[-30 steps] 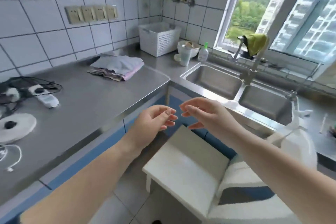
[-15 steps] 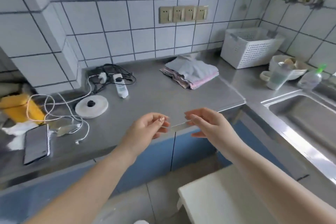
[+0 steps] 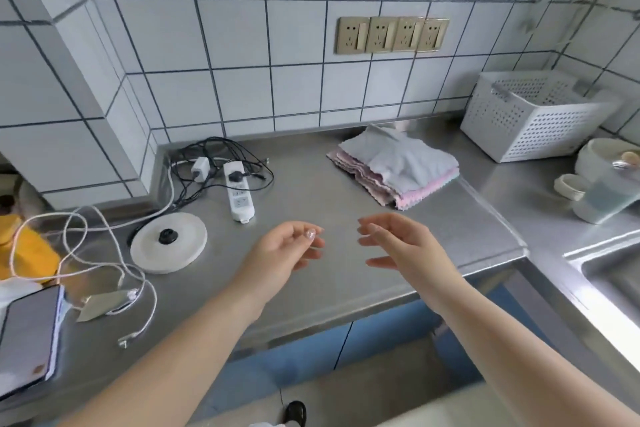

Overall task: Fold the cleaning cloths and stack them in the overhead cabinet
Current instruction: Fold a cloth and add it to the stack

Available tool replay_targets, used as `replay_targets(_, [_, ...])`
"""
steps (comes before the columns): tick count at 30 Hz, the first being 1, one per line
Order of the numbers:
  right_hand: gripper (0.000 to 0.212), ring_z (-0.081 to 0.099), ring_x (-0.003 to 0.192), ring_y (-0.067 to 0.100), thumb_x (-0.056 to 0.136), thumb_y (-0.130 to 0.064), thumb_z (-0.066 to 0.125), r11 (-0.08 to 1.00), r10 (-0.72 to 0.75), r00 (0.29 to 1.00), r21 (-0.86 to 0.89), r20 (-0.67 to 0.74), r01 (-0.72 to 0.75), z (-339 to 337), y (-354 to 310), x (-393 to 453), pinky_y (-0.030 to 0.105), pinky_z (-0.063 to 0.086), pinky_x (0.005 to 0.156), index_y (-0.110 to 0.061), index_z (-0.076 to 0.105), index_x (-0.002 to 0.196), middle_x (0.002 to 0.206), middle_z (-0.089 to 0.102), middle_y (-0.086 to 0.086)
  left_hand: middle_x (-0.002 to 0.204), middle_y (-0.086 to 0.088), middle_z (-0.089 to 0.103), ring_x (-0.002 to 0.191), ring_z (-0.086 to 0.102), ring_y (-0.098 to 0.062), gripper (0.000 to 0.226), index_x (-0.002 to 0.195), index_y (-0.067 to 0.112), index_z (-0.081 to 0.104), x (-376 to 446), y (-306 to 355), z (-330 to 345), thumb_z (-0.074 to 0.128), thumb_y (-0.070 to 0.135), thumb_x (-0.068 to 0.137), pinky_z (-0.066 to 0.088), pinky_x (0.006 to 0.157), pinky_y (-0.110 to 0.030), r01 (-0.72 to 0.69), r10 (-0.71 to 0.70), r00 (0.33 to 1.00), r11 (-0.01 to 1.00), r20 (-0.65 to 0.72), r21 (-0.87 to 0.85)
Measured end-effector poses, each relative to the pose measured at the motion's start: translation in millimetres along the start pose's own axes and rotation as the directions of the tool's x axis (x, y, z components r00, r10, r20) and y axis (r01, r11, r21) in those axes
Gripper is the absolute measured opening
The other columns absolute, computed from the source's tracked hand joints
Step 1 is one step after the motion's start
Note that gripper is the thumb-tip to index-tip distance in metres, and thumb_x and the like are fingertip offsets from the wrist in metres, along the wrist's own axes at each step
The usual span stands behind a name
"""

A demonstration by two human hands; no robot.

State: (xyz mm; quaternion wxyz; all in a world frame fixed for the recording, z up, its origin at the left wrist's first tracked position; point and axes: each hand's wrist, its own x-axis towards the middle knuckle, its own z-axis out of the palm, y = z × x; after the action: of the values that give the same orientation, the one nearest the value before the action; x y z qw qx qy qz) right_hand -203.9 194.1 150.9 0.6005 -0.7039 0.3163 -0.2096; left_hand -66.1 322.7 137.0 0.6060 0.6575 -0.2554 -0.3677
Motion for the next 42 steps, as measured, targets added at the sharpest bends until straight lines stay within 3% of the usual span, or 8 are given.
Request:
replay_targets(5, [0.014, 0.067, 0.09, 0.007, 0.094, -0.018, 0.052, 0.999, 0.052, 0.994, 0.011, -0.095, -0.051, -17, 1, 53, 0.034, 0.059, 0.077, -0.023, 0.066, 0.095, 0.096, 0.068, 0.003, 0.083, 0.002, 0.067, 0.069, 0.064, -0.003, 0.018, 0.09, 0.017, 0.064, 81, 11, 8, 0.048, 0.011, 0.095, 0.048, 0.08, -0.027, 0.013, -0.013, 0.995, 1.0, 0.097, -0.006])
replay_targets(13, [0.014, 0.066, 0.093, 0.009, 0.095, -0.018, 0.052, 0.978, 0.194, 0.956, -0.028, -0.219, -0.205, -60, 34, 98, 0.033, 0.059, 0.076, -0.023, 0.065, 0.097, 0.1, 0.068, 0.001, 0.083, 0.001, 0.068, 0.068, 0.063, -0.003, 0.019, 0.088, 0.017, 0.064, 156, 3, 43, 0.047, 0.01, 0.096, 0.047, 0.079, -0.028, 0.099, -0.091, 0.974, 0.995, 0.208, -0.029])
replay_targets(22, [0.011, 0.065, 0.092, 0.006, 0.093, -0.026, 0.054, 0.925, 0.268, 0.948, -0.231, -0.172, -0.303, -133, 88, 171, 0.024, 0.058, 0.074, -0.029, 0.063, 0.098, 0.099, 0.067, -0.003, 0.085, 0.002, 0.069, 0.071, 0.065, -0.006, 0.02, 0.089, 0.017, 0.066, 227, -28, 96, 0.048, 0.012, 0.096, 0.05, 0.082, -0.03, 0.213, -0.209, 0.972, 0.977, 0.106, -0.028])
replay_targets(26, [0.019, 0.06, 0.089, 0.0, 0.092, -0.027, 0.056, 0.816, 0.146, 0.987, -0.556, -0.068, -0.159, -172, 114, 227, 0.01, 0.044, 0.075, -0.027, 0.065, 0.109, 0.099, 0.063, -0.017, 0.088, 0.001, 0.069, 0.077, 0.064, -0.01, 0.019, 0.091, 0.017, 0.065, 264, -38, 133, 0.047, 0.012, 0.097, 0.05, 0.089, -0.034, 0.251, -0.251, 0.968, 0.968, 0.013, -0.026])
replay_targets(29, [0.027, 0.057, 0.101, 0.007, 0.091, -0.026, 0.057, 0.715, 0.009, 0.993, -0.695, 0.116, 0.074, -181, 134, 273, 0.018, 0.044, 0.085, -0.024, 0.063, 0.116, 0.116, 0.06, -0.008, 0.09, 0.003, 0.069, 0.082, 0.064, -0.009, 0.018, 0.093, 0.018, 0.064, 291, -47, 163, 0.048, 0.014, 0.097, 0.049, 0.087, -0.028, 0.254, -0.255, 0.964, 0.967, -0.075, -0.014])
replay_targets(34, [0.039, 0.055, 0.105, 0.028, 0.083, -0.034, 0.066, 0.601, -0.109, 0.943, -0.734, 0.316, 0.315, -167, 171, 322, 0.035, 0.047, 0.08, -0.016, 0.06, 0.117, 0.111, 0.06, 0.007, 0.091, 0.003, 0.065, 0.075, 0.06, 0.005, 0.017, 0.1, 0.013, 0.061, 323, -62, 183, 0.045, 0.008, 0.097, 0.045, 0.069, -0.003, 0.228, -0.208, 0.963, 0.967, -0.173, 0.109])
replay_targets(38, [0.03, 0.059, 0.086, 0.034, 0.074, -0.033, 0.075, 0.562, -0.198, 0.922, -0.732, 0.332, 0.384, -168, 196, 338, 0.034, 0.046, 0.063, -0.01, 0.064, 0.09, 0.09, 0.061, 0.01, 0.091, 0.006, 0.064, 0.08, 0.059, 0.003, 0.017, 0.102, 0.013, 0.061, 333, -74, 185, 0.046, 0.007, 0.096, 0.044, 0.069, -0.002, 0.247, -0.208, 0.954, 0.952, -0.214, 0.178])
replay_targets(42, [0.016, 0.058, 0.079, 0.03, 0.077, -0.028, 0.071, 0.614, -0.253, 0.907, -0.669, 0.336, 0.419, -174, 207, 346, 0.035, 0.049, 0.056, -0.014, 0.067, 0.083, 0.082, 0.06, 0.005, 0.093, 0.015, 0.063, 0.084, 0.057, 0.011, 0.017, 0.094, 0.025, 0.061, 345, -90, 186, 0.053, 0.011, 0.093, 0.042, 0.076, -0.008, 0.192, -0.126, 0.969, 0.925, -0.213, 0.328])
